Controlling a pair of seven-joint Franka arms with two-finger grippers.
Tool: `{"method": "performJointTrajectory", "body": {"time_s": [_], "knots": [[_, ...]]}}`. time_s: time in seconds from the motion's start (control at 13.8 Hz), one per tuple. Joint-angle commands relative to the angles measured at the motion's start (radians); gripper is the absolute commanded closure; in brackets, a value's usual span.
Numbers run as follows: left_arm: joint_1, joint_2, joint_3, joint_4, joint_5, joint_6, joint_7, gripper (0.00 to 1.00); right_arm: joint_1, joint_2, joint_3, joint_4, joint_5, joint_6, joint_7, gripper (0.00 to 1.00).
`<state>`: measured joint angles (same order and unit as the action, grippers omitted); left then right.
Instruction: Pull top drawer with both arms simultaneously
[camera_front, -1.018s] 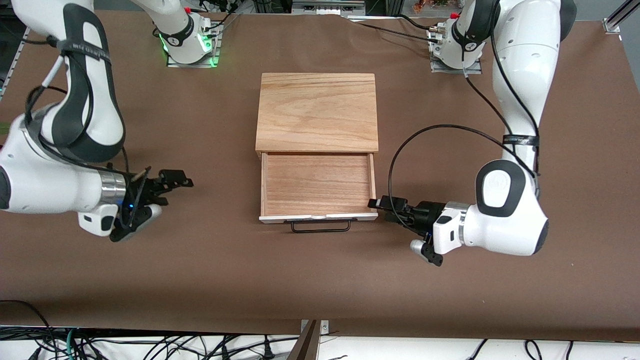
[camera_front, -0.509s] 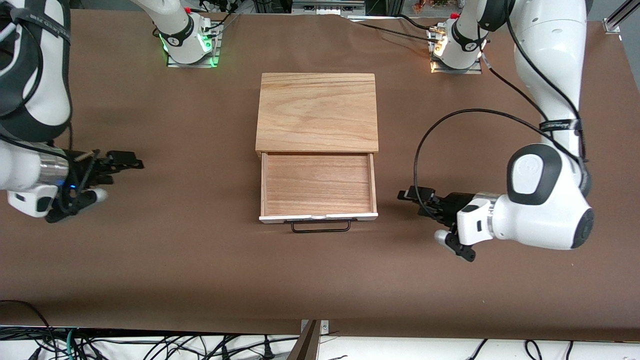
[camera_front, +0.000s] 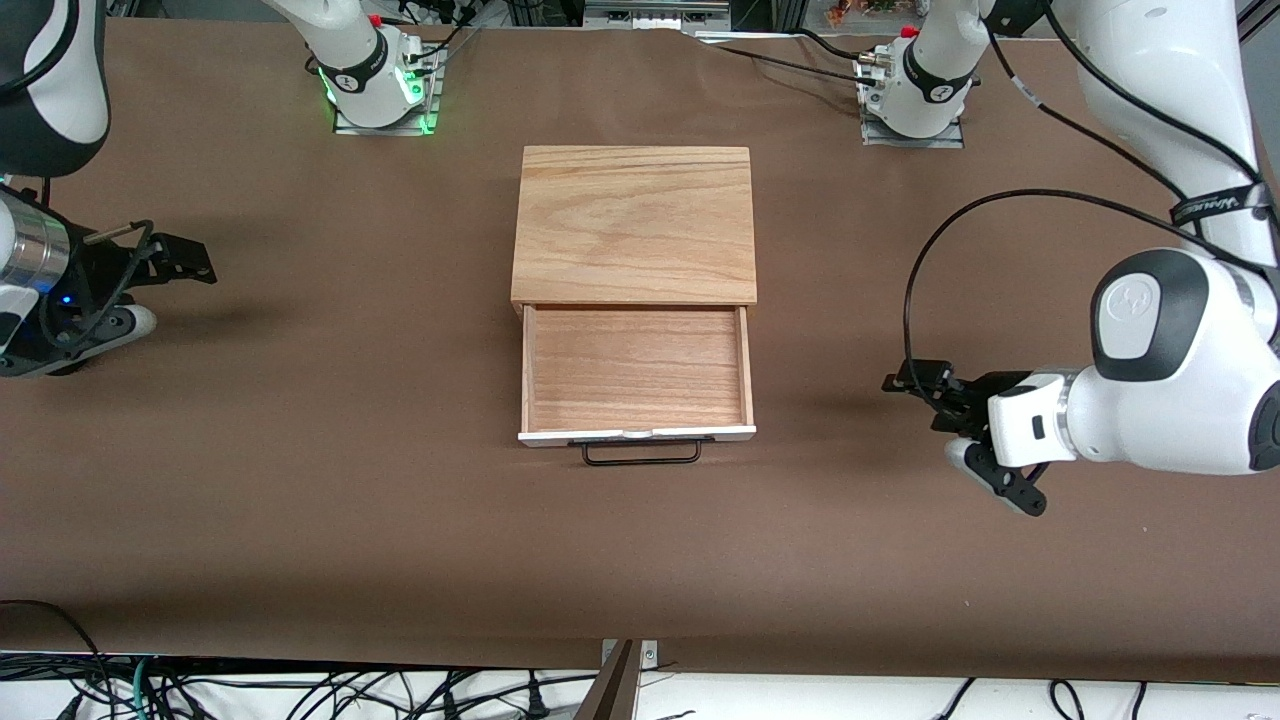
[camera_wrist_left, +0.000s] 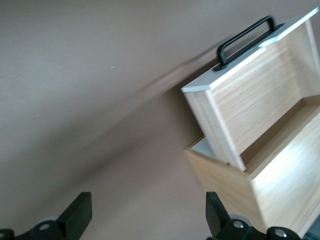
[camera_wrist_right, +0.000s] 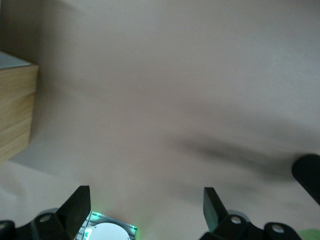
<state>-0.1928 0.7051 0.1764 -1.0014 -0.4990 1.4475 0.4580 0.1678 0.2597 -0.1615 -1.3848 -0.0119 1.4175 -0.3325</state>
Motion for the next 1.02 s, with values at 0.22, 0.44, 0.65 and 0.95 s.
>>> {"method": "performJointTrajectory", "body": {"time_s": [0.22, 0.44, 0.65, 0.95], "knots": [[0.016, -0.120, 0.006, -0.060, 0.203, 0.008, 0.034, 0.00, -0.211, -0.267, 0.247, -0.338, -0.074, 0.119, 0.144, 0.00], [0.045, -0.168, 0.006, -0.060, 0.232, 0.013, 0.031, 0.00, -0.154, -0.270, 0.150, -0.338, 0.008, 0.186, 0.184, 0.00], [0.050, -0.226, 0.014, -0.060, 0.299, 0.013, 0.031, 0.00, -0.142, -0.272, 0.137, -0.292, 0.004, 0.198, 0.171, 0.00], [0.050, -0.300, 0.006, -0.078, 0.500, -0.039, -0.004, 0.00, -0.142, -0.275, 0.137, -0.280, -0.013, 0.242, 0.148, 0.00]]}}
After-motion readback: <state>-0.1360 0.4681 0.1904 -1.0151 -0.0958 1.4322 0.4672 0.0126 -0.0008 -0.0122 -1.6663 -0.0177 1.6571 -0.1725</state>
